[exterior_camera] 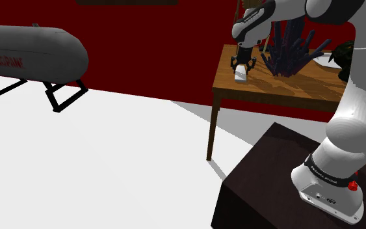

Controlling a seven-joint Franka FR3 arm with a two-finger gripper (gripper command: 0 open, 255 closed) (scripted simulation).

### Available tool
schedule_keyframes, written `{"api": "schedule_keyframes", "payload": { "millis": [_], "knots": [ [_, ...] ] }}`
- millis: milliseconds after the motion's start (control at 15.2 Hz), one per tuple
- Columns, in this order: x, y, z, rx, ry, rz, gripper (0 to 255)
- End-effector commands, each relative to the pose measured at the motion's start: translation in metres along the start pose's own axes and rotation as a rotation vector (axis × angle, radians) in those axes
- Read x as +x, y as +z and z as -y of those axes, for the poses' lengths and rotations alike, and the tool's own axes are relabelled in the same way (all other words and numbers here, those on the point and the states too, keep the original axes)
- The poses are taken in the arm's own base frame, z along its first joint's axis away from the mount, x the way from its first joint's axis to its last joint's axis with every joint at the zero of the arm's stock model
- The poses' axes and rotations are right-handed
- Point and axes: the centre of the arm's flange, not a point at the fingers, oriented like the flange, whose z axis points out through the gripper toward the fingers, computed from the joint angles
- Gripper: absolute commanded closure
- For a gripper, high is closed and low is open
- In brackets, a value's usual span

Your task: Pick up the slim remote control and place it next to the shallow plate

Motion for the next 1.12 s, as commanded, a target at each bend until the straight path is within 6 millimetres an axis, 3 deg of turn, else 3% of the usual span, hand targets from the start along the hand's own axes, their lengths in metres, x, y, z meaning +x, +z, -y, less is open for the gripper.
{"api": "schedule_keyframes", "payload": {
  "millis": [0,1056],
  "knots": [
    [0.0,-0.005,0.0,0.0,0.0,0.0,255],
    [-0.001,-0.09,-0.001,0.0,0.0,0.0,255]
  ]
}}
